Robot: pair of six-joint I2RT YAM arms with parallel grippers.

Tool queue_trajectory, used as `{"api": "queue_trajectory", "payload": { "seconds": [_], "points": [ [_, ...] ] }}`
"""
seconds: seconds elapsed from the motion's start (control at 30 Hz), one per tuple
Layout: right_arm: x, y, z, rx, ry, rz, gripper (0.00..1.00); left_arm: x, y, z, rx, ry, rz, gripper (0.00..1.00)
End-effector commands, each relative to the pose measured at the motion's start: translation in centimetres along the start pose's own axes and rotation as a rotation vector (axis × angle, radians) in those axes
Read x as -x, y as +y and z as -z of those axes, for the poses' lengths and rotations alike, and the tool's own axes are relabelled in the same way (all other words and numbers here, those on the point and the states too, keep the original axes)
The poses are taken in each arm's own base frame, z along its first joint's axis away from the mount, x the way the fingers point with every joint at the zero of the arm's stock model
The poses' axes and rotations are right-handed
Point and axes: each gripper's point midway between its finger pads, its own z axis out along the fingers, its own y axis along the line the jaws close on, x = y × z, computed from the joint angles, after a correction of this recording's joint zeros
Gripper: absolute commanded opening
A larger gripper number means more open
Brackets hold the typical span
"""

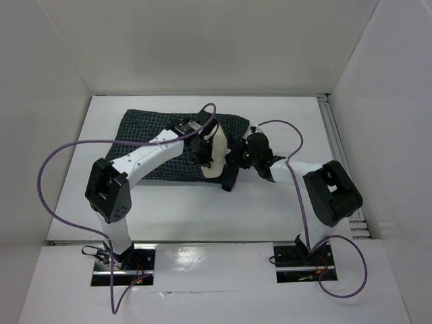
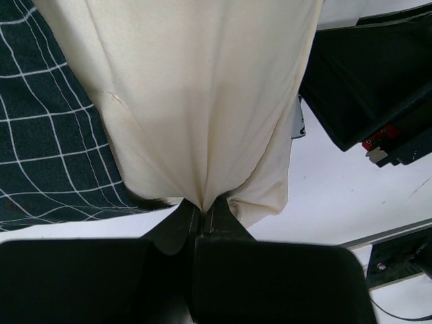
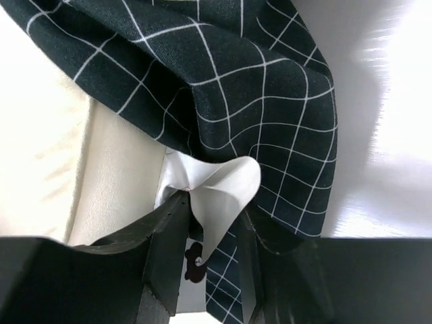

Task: Put the pillow into the pillowcase

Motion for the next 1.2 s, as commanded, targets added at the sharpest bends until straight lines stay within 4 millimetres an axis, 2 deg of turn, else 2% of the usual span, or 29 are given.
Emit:
{"api": "queue_trajectory", "payload": {
  "seconds": [0.0, 0.03, 0.13, 0.17, 0.23, 0.27, 0.3, 0.43, 0.63, 0.67, 0.77, 0.87, 0.9, 0.97, 1.03, 1.1, 1.17],
  "points": [
    [2.3, 0.5, -0.5, -0.034, -0.103, 0.036, 0.39, 1.8, -2.2, 2.0, -0.087, -0.058, -0.022, 0.00],
    [2.6, 0.4, -0.3, -0.043, -0.115, 0.035, 0.35, 1.8, -2.2, 2.0, -0.087, -0.058, -0.022, 0.00],
    [2.7, 0.0, 0.5, -0.061, -0.136, 0.026, 0.36, 2.0, -2.4, 2.2, -0.092, -0.066, -0.022, 0.00],
    [2.8, -0.1, 0.8, -0.067, -0.143, 0.025, 0.46, 2.0, -2.4, 2.2, -0.092, -0.066, -0.022, 0.00],
    [2.6, 0.4, 1.5, -0.050, -0.148, 0.031, 0.53, 2.0, -2.4, 2.2, -0.092, -0.066, -0.022, 0.00],
    [2.0, -0.2, 1.5, -0.066, -0.133, 0.030, 0.53, 2.0, -2.4, 2.2, -0.092, -0.066, -0.022, 0.00],
    [2.0, 0.3, 1.7, -0.053, -0.135, 0.035, 0.53, 2.0, -2.4, 2.2, -0.092, -0.066, -0.022, 0.00],
    [0.7, 0.3, 1.7, -0.054, -0.110, 0.036, 0.53, 2.3, -2.6, 2.4, -0.097, -0.074, -0.022, 0.00],
    [0.0, 1.6, 0.7, -0.027, -0.096, 0.054, 0.53, 2.1, -2.5, 2.4, -0.092, -0.066, -0.022, 0.00],
    [-0.3, 2.3, 0.3, -0.017, -0.087, 0.053, 0.53, 2.1, -2.4, 2.4, -0.092, -0.066, -0.022, 0.00],
    [-0.9, 2.5, -0.2, -0.030, -0.080, 0.054, 0.53, 2.1, -2.4, 2.4, -0.092, -0.066, -0.022, 0.00],
    [-0.6, 2.0, -0.5, -0.062, -0.094, 0.042, 0.46, 2.1, -2.4, 2.4, -0.092, -0.066, -0.022, 0.00],
    [-1.3, 1.9, -0.4, -0.070, -0.076, 0.048, 0.42, 2.1, -2.4, 2.4, -0.092, -0.066, -0.022, 0.00],
    [-1.3, 1.6, 0.2, -0.083, -0.083, 0.028, 0.40, 2.1, -2.4, 2.4, -0.092, -0.066, -0.022, 0.00],
    [-1.9, 0.9, 0.6, -0.105, -0.085, 0.011, 0.44, 2.1, -2.4, 2.4, -0.092, -0.066, -0.031, 0.00],
    [-2.5, 0.2, 1.1, -0.113, -0.080, -0.013, 0.53, 2.1, -2.4, 2.4, -0.092, -0.066, -0.031, 0.00],
    [-2.6, 0.7, 1.3, -0.100, -0.079, -0.008, 0.54, 2.4, -2.6, 2.6, -0.097, -0.074, -0.031, 0.00]
  ]
}}
